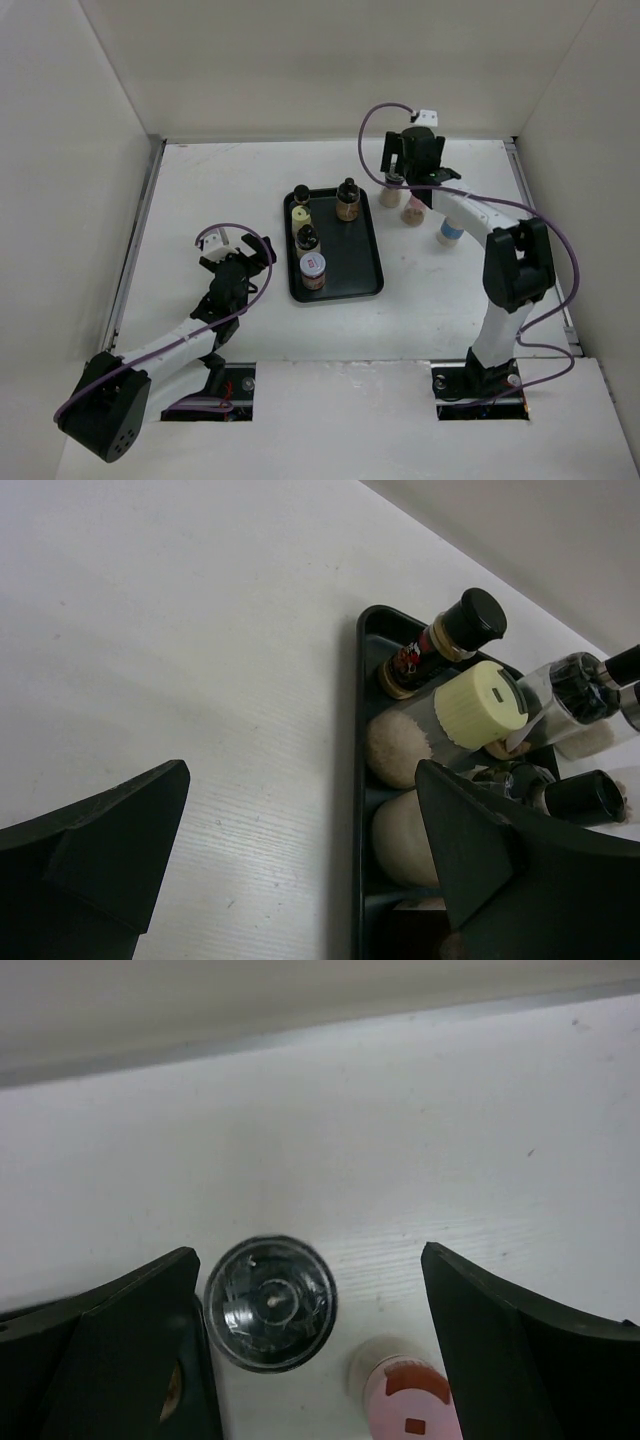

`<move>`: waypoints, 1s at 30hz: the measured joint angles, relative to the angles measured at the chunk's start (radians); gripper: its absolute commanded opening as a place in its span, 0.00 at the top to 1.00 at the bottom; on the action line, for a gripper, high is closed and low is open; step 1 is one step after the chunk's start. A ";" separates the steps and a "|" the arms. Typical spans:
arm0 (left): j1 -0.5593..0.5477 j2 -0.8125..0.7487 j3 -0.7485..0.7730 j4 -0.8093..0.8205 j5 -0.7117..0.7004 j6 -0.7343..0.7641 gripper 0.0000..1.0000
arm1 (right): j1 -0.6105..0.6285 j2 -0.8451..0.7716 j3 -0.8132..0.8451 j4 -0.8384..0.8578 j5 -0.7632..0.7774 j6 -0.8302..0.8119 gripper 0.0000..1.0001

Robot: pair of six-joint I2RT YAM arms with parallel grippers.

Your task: Organize the condiment bottles

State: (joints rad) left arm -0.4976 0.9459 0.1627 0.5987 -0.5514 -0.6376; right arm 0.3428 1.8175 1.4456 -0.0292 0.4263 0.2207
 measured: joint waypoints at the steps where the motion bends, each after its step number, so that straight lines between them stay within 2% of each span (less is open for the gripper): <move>1: 0.000 0.000 0.000 0.000 0.000 0.000 0.00 | 0.004 0.017 0.001 -0.010 -0.010 -0.008 0.00; 10: 0.007 0.012 0.000 0.002 0.006 -0.001 0.00 | 0.024 0.086 0.010 -0.059 -0.063 -0.024 0.00; 15: 0.006 0.016 0.000 0.003 0.008 -0.002 0.00 | 0.024 0.136 0.066 -0.061 -0.070 -0.029 0.17; 18: 0.008 0.016 0.000 0.003 0.008 -0.003 0.00 | 0.023 0.165 0.086 -0.074 -0.070 -0.030 0.17; 19: 0.009 0.014 0.000 0.003 0.010 -0.003 0.00 | 0.024 0.174 0.093 -0.079 -0.070 -0.031 0.21; 20: 0.010 0.013 0.000 0.003 0.010 -0.003 0.00 | 0.024 0.184 0.098 -0.086 -0.069 -0.032 0.31; 23: 0.013 0.011 0.000 0.003 0.010 -0.006 0.00 | 0.023 0.192 0.098 -0.097 -0.069 -0.024 0.45; 26: 0.013 0.011 0.000 0.003 0.010 -0.006 0.00 | 0.024 0.180 0.073 -0.061 -0.068 -0.025 0.50; 30: 0.013 0.011 0.000 0.003 0.011 -0.006 0.00 | 0.033 0.111 0.002 -0.023 -0.052 -0.023 0.50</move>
State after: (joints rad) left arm -0.4843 0.9573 0.1627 0.6022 -0.5407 -0.6437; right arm 0.3759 1.9289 1.4475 -0.0521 0.3740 0.1978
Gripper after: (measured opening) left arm 0.997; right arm 0.701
